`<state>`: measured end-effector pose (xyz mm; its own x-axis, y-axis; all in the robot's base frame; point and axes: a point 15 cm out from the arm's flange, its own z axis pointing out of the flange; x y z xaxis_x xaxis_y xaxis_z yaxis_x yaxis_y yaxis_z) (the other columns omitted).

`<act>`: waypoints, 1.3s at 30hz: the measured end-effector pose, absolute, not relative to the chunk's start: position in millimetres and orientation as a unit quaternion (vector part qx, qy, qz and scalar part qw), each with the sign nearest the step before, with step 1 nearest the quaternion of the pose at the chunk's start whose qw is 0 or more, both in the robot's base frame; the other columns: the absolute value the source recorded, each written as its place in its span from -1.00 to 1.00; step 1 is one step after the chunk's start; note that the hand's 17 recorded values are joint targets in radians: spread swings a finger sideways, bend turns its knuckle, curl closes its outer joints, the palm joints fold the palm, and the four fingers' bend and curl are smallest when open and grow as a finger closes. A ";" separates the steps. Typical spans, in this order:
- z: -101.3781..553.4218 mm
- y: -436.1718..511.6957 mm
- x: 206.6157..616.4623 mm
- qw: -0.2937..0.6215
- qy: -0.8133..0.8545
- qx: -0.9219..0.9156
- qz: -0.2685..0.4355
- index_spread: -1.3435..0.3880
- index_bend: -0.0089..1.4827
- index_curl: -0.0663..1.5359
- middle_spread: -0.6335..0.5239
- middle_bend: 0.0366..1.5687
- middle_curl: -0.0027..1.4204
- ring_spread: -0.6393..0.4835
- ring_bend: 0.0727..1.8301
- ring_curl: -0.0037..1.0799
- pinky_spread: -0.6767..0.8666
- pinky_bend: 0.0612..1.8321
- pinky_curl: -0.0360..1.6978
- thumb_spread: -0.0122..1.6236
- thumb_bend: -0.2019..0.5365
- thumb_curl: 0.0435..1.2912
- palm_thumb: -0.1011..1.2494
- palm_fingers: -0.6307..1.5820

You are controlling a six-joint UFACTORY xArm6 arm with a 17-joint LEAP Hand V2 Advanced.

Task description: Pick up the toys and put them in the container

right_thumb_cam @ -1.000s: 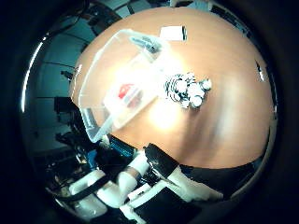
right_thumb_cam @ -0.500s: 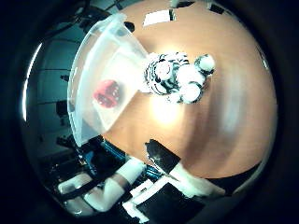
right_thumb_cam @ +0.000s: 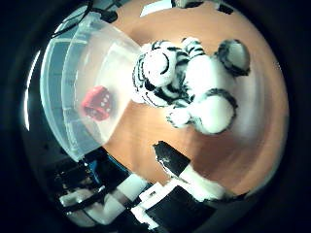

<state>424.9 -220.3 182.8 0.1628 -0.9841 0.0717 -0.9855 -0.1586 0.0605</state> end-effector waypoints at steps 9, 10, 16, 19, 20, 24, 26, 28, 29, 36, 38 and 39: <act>167.6 -203.8 433.7 0.054 -0.639 0.767 -0.004 0.24 -0.76 -0.54 0.20 -0.80 -0.55 0.51 -0.86 -0.55 0.44 -0.72 -0.59 0.23 -0.52 -0.61 -0.07 -0.30; 167.0 -201.9 434.1 0.054 -0.639 0.767 -0.005 0.24 -0.76 -0.54 0.20 -0.80 -0.55 0.51 -0.86 -0.55 0.45 -0.72 -0.59 0.23 -0.52 -0.61 -0.07 -0.30; 157.3 -194.3 434.6 0.057 -0.636 0.769 -0.014 0.24 -0.76 -0.54 0.20 -0.79 -0.55 0.51 -0.86 -0.55 0.44 -0.73 -0.59 0.23 -0.52 -0.61 -0.07 -0.29; 153.0 -189.4 435.9 0.058 -0.634 0.771 -0.017 0.24 -0.76 -0.54 0.20 -0.79 -0.55 0.51 -0.86 -0.55 0.44 -0.74 -0.59 0.23 -0.52 -0.61 -0.07 -0.29; 151.5 -188.8 435.5 0.059 -0.635 0.770 -0.019 0.24 -0.76 -0.54 0.20 -0.80 -0.55 0.51 -0.86 -0.55 0.44 -0.74 -0.59 0.23 -0.52 -0.61 -0.07 -0.29; 145.4 -187.2 433.9 0.060 -0.635 0.770 -0.025 0.25 -0.76 -0.54 0.19 -0.79 -0.55 0.51 -0.85 -0.54 0.44 -0.74 -0.60 0.23 -0.52 -0.61 -0.07 -0.27; 143.0 -186.3 432.6 0.061 -0.637 0.768 -0.028 0.25 -0.78 -0.55 0.17 -0.79 -0.54 0.49 -0.82 -0.53 0.44 -0.75 -0.60 0.23 -0.52 -0.61 -0.07 -0.24; 142.3 -186.5 433.0 0.060 -0.637 0.768 -0.026 0.25 -0.78 -0.56 0.08 -0.74 -0.52 0.42 -0.77 -0.51 0.44 -0.74 -0.60 0.24 -0.52 -0.60 -0.05 -0.17; 142.1 -187.2 433.7 0.060 -0.637 0.768 -0.024 0.25 -0.79 -0.57 0.03 -0.72 -0.51 0.35 -0.74 -0.50 0.43 -0.73 -0.60 0.24 -0.51 -0.60 -0.03 -0.12; 141.9 -188.2 437.0 0.059 -0.635 0.770 -0.017 0.17 -0.74 -0.54 -0.35 -0.50 -0.39 -0.32 -0.44 -0.36 0.07 -0.67 -0.62 0.21 -0.50 -0.57 0.10 0.15; 140.8 -188.0 435.8 0.060 -0.634 0.770 -0.020 0.14 -0.74 -0.52 -0.40 -0.46 -0.35 -0.41 -0.41 -0.34 -0.05 -0.64 -0.62 0.20 -0.51 -0.57 0.13 0.18; 139.6 -188.0 435.5 0.061 -0.634 0.770 -0.023 0.13 -0.73 -0.51 -0.43 -0.45 -0.34 -0.44 -0.39 -0.33 -0.09 -0.62 -0.63 0.20 -0.51 -0.56 0.15 0.19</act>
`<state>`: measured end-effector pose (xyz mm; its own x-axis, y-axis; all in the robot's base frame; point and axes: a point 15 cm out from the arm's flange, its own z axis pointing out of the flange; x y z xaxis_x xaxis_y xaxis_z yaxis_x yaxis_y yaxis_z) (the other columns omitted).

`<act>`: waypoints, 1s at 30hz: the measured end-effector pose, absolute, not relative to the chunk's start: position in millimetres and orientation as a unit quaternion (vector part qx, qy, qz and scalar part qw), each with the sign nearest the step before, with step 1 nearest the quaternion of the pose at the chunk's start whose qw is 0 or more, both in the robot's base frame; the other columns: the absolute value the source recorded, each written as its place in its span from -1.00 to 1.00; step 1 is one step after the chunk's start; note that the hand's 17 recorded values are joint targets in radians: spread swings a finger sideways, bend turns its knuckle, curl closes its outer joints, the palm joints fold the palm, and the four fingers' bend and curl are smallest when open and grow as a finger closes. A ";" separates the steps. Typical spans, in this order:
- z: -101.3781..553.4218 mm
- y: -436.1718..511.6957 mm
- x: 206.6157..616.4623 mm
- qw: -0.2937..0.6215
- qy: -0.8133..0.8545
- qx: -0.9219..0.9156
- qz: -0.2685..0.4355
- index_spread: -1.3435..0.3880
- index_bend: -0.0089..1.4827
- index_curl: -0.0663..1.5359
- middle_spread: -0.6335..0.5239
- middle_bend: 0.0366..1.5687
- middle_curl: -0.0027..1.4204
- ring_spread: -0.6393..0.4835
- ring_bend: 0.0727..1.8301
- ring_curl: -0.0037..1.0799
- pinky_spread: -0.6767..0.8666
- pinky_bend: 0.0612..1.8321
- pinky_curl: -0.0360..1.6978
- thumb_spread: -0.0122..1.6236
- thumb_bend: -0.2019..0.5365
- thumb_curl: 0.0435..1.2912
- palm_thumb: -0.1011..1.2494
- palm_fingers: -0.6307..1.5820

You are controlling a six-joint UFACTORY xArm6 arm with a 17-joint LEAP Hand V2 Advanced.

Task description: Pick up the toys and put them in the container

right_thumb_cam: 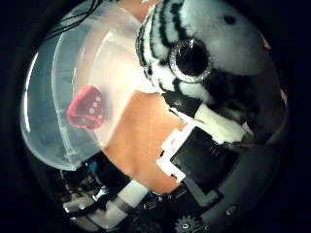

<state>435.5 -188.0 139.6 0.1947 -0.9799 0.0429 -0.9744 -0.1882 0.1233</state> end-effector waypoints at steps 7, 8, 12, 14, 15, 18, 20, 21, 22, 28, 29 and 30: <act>135.8 -191.5 433.1 0.075 -0.627 0.775 -0.026 0.06 -0.72 -0.41 -0.56 -0.35 -0.23 -0.54 -0.23 -0.21 -0.45 -0.43 -0.63 0.18 -0.51 -0.54 0.24 0.34; 135.8 -191.7 433.1 0.075 -0.627 0.775 -0.026 0.05 -0.71 -0.40 -0.57 -0.35 -0.21 -0.54 -0.21 -0.19 -0.49 -0.40 -0.63 0.18 -0.51 -0.54 0.24 0.36; 132.5 -191.5 432.1 0.076 -0.627 0.775 -0.029 0.00 -0.66 -0.32 -0.61 -0.29 -0.13 -0.54 -0.16 -0.12 -0.68 -0.26 -0.59 0.17 -0.51 -0.52 0.28 0.49; 132.6 -192.2 431.9 0.077 -0.627 0.775 -0.029 -0.02 -0.62 -0.27 -0.63 -0.24 -0.09 -0.54 -0.15 -0.09 -0.73 -0.22 -0.56 0.17 -0.51 -0.52 0.30 0.54; 132.9 -192.4 431.9 0.077 -0.627 0.775 -0.028 -0.03 -0.60 -0.23 -0.63 -0.21 -0.05 -0.53 -0.12 -0.05 -0.76 -0.19 -0.55 0.16 -0.51 -0.51 0.32 0.56; 133.1 -194.5 431.4 0.076 -0.628 0.774 -0.028 -0.05 -0.51 -0.15 -0.62 -0.14 0.01 -0.50 -0.05 0.01 -0.77 -0.14 -0.51 0.16 -0.52 -0.51 0.34 0.59; 133.0 -195.1 431.0 0.076 -0.629 0.773 -0.028 -0.05 -0.44 -0.07 -0.61 -0.07 0.07 -0.48 0.02 0.06 -0.76 -0.07 -0.46 0.15 -0.51 -0.50 0.38 0.59; 132.8 -196.0 430.4 0.076 -0.630 0.772 -0.028 -0.06 -0.40 -0.03 -0.60 -0.04 0.09 -0.47 0.04 0.09 -0.75 -0.04 -0.43 0.15 -0.51 -0.49 0.38 0.58; 133.2 -197.5 431.0 0.075 -0.631 0.772 -0.027 -0.06 -0.36 0.01 -0.60 -0.01 0.12 -0.46 0.07 0.11 -0.74 -0.01 -0.40 0.15 -0.51 -0.49 0.39 0.58; 133.4 -200.5 430.7 0.074 -0.632 0.771 -0.025 -0.05 -0.15 0.21 -0.54 0.16 0.27 -0.42 0.24 0.24 -0.64 0.14 -0.25 0.14 -0.51 -0.46 0.46 0.57; 133.4 -200.7 430.6 0.074 -0.632 0.771 -0.025 -0.04 -0.13 0.23 -0.53 0.18 0.29 -0.41 0.27 0.26 -0.63 0.15 -0.23 0.14 -0.50 -0.46 0.48 0.57; 134.0 -200.7 430.8 0.074 -0.631 0.772 -0.025 -0.04 -0.09 0.27 -0.52 0.22 0.32 -0.40 0.30 0.28 -0.60 0.19 -0.19 0.14 -0.51 -0.45 0.49 0.56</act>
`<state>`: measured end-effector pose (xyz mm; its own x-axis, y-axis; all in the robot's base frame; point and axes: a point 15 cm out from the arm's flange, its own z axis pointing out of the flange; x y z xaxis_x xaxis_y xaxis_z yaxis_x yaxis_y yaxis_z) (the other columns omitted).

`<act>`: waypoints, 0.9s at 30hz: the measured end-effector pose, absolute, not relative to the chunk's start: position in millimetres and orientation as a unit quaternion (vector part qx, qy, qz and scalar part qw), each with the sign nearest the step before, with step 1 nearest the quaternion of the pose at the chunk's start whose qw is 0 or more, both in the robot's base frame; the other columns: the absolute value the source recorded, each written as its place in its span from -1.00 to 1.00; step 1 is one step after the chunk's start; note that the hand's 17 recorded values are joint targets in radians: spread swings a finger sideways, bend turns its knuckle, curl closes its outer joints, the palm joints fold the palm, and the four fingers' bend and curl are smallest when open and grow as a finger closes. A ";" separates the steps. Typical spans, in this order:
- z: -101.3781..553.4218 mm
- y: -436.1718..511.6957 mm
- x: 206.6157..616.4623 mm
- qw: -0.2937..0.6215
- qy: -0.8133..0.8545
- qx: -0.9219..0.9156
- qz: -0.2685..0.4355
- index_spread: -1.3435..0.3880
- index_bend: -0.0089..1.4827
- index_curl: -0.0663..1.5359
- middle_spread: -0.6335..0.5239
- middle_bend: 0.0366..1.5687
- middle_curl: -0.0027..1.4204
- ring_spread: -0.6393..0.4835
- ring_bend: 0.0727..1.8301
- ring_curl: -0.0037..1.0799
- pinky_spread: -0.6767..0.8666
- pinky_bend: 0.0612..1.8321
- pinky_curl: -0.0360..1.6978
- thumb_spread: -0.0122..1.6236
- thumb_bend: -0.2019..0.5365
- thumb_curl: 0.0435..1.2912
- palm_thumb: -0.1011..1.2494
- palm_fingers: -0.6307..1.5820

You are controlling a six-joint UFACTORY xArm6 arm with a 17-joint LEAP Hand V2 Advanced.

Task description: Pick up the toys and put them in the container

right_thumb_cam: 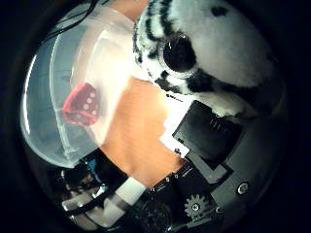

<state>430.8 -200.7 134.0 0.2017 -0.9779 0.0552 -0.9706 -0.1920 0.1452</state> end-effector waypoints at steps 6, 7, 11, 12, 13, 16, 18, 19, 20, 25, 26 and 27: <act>143.0 -207.7 430.1 0.070 -0.637 0.768 -0.017 0.01 0.10 0.39 -0.48 0.32 0.46 -0.35 0.39 0.39 -0.51 0.28 -0.06 0.13 -0.51 -0.42 0.56 0.53; 146.0 -209.3 429.2 0.070 -0.638 0.766 -0.016 0.02 0.13 0.41 -0.47 0.35 0.49 -0.35 0.41 0.41 -0.50 0.29 -0.03 0.13 -0.51 -0.42 0.57 0.52; 157.9 -218.6 427.0 0.063 -0.650 0.758 -0.007 0.06 0.20 0.42 -0.44 0.38 0.54 -0.33 0.42 0.47 -0.46 0.30 0.04 0.20 -0.52 -0.44 0.53 0.51; 161.4 -221.9 426.0 0.062 -0.653 0.755 -0.004 0.08 0.21 0.42 -0.44 0.39 0.55 -0.33 0.43 0.48 -0.45 0.30 0.06 0.22 -0.51 -0.45 0.53 0.51; 164.8 -225.0 425.1 0.061 -0.655 0.753 -0.001 0.08 0.23 0.42 -0.43 0.40 0.56 -0.33 0.43 0.50 -0.45 0.29 0.08 0.25 -0.50 -0.45 0.53 0.50; 177.4 -230.3 423.5 0.058 -0.660 0.749 0.009 0.11 0.27 0.42 -0.42 0.41 0.58 -0.33 0.43 0.53 -0.44 0.29 0.12 0.34 -0.49 -0.48 0.53 0.49; 186.7 -232.4 421.9 0.056 -0.663 0.746 0.014 0.12 0.29 0.41 -0.41 0.41 0.59 -0.34 0.43 0.56 -0.44 0.29 0.15 0.39 -0.49 -0.49 0.54 0.49; 192.2 -233.2 420.5 0.056 -0.664 0.746 0.017 0.13 0.30 0.41 -0.41 0.41 0.60 -0.34 0.43 0.57 -0.44 0.28 0.17 0.42 -0.48 -0.50 0.55 0.49; 196.9 -233.9 419.0 0.055 -0.665 0.745 0.019 0.14 0.31 0.41 -0.41 0.42 0.60 -0.34 0.42 0.58 -0.44 0.28 0.18 0.43 -0.48 -0.50 0.55 0.49; 230.5 -234.3 406.8 0.055 -0.669 0.741 0.028 0.15 0.32 0.39 -0.39 0.42 0.61 -0.34 0.42 0.61 -0.44 0.27 0.22 0.48 -0.48 -0.50 0.58 0.48; 236.5 -233.4 405.3 0.054 -0.669 0.741 0.031 0.16 0.33 0.39 -0.39 0.42 0.61 -0.34 0.42 0.62 -0.45 0.27 0.23 0.49 -0.48 -0.50 0.59 0.48; 243.3 -232.7 403.1 0.054 -0.669 0.741 0.033 0.16 0.33 0.38 -0.39 0.42 0.61 -0.35 0.42 0.63 -0.45 0.26 0.24 0.49 -0.48 -0.50 0.59 0.48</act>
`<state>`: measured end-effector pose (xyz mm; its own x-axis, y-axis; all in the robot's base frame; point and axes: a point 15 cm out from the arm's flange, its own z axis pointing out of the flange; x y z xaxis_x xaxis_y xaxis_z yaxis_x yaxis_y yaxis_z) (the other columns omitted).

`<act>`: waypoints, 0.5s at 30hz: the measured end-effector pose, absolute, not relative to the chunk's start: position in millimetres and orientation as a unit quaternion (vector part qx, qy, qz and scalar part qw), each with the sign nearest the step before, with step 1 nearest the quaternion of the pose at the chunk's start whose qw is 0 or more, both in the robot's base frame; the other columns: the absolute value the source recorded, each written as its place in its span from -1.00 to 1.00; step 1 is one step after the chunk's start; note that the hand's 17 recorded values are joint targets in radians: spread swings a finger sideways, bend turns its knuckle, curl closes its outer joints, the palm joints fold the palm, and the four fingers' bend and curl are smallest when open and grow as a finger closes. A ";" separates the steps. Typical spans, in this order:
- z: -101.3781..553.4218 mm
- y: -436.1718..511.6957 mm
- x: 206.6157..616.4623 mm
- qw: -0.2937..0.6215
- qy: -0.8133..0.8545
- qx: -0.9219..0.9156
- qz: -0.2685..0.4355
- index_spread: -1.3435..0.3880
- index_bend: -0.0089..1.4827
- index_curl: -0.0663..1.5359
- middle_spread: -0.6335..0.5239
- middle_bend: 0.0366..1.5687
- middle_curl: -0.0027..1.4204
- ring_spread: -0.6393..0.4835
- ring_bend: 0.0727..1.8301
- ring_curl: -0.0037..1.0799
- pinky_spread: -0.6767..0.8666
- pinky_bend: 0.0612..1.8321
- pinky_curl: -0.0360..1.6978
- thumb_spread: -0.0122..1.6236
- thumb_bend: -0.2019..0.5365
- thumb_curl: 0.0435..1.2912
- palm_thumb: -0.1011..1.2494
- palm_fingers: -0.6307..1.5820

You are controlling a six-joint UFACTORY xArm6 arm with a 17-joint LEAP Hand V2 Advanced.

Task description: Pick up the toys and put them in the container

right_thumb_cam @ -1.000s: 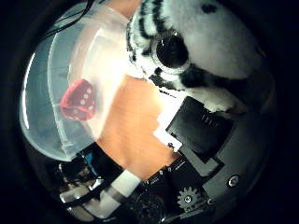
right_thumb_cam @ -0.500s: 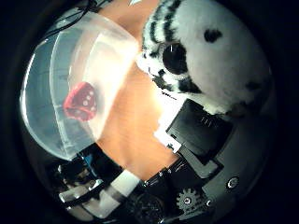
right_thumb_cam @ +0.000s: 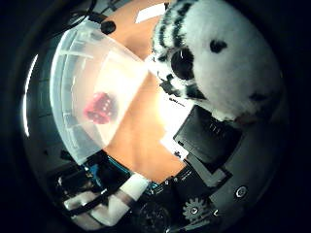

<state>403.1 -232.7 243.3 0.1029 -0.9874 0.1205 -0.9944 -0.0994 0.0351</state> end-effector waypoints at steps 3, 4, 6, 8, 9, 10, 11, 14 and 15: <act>267.6 -229.6 395.7 0.052 -0.670 0.739 0.043 0.17 0.33 0.38 -0.38 0.42 0.61 -0.35 0.42 0.64 -0.45 0.25 0.26 0.50 -0.48 -0.49 0.60 0.48; 275.2 -228.0 392.1 0.052 -0.670 0.739 0.044 0.17 0.33 0.37 -0.38 0.42 0.62 -0.35 0.42 0.65 -0.45 0.25 0.26 0.50 -0.48 -0.49 0.60 0.49; 288.5 -224.3 386.4 0.052 -0.670 0.739 0.047 0.18 0.34 0.37 -0.38 0.42 0.62 -0.35 0.42 0.66 -0.45 0.24 0.27 0.50 -0.48 -0.49 0.60 0.49; 304.0 -217.2 383.4 0.049 -0.668 0.741 0.056 0.18 0.34 0.37 -0.38 0.42 0.62 -0.35 0.41 0.66 -0.46 0.23 0.28 0.50 -0.48 -0.49 0.60 0.49; 313.1 -213.0 382.7 0.047 -0.665 0.742 0.062 0.18 0.34 0.37 -0.38 0.42 0.62 -0.35 0.41 0.66 -0.46 0.23 0.29 0.50 -0.48 -0.48 0.60 0.49; 320.9 -208.2 381.8 0.045 -0.663 0.744 0.067 0.19 0.33 0.37 -0.38 0.42 0.63 -0.35 0.41 0.67 -0.46 0.23 0.29 0.51 -0.48 -0.48 0.60 0.49; 330.4 -204.0 382.2 0.041 -0.661 0.746 0.072 0.19 0.33 0.37 -0.38 0.42 0.63 -0.35 0.41 0.67 -0.46 0.22 0.30 0.51 -0.48 -0.48 0.60 0.49; 360.1 -185.1 381.9 0.024 -0.656 0.750 0.078 0.19 0.33 0.36 -0.38 0.41 0.63 -0.35 0.41 0.67 -0.46 0.21 0.31 0.51 -0.48 -0.47 0.61 0.49; 371.9 -178.4 382.2 0.017 -0.654 0.752 0.082 0.19 0.33 0.36 -0.38 0.41 0.63 -0.35 0.40 0.67 -0.47 0.21 0.31 0.51 -0.48 -0.47 0.61 0.49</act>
